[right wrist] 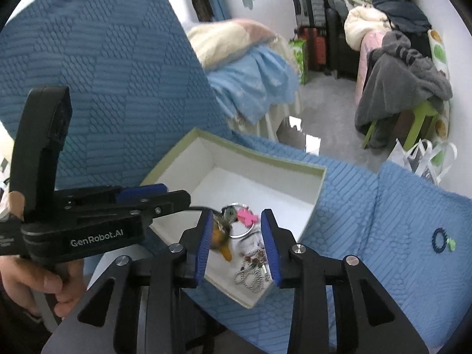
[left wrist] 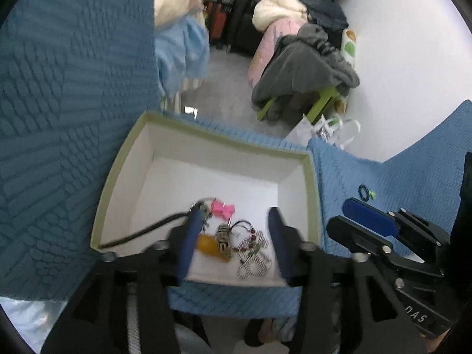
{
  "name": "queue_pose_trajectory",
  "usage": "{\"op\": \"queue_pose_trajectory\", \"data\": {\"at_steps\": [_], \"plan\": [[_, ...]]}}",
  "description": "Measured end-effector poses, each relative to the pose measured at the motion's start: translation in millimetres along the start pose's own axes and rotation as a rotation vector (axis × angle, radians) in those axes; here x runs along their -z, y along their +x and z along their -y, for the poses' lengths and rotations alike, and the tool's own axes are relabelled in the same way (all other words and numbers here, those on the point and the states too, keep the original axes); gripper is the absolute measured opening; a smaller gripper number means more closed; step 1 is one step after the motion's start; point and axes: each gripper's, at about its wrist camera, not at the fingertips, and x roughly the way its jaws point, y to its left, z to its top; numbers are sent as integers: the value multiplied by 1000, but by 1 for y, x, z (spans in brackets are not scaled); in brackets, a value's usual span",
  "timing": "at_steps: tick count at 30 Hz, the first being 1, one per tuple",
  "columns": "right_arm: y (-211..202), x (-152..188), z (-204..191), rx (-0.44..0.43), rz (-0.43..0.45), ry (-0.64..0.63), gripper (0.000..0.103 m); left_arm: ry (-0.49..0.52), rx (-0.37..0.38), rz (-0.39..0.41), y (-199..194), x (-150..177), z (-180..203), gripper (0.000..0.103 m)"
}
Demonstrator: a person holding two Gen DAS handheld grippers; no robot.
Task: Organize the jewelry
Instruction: 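Move both open grippers back to the last jewelry pieces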
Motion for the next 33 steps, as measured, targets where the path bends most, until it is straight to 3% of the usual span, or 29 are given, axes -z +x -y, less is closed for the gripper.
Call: {"op": "queue_pose_trajectory", "data": {"at_steps": [10, 17, 25, 33], "plan": [[-68, -6, 56, 104, 143, 32, 31, 50, 95, 102, -14, -21, 63, 50], [-106, 4, 117, 202, 194, 106, 31, 106, 183, 118, 2, -30, 125, 50], [-137, 34, 193, 309, 196, 183, 31, 180, 257, 55, 46, -26, 193, 50], [-135, 72, 271, 354, 141, 289, 31, 205, 299, -63, 112, -16, 240, 47]]}}
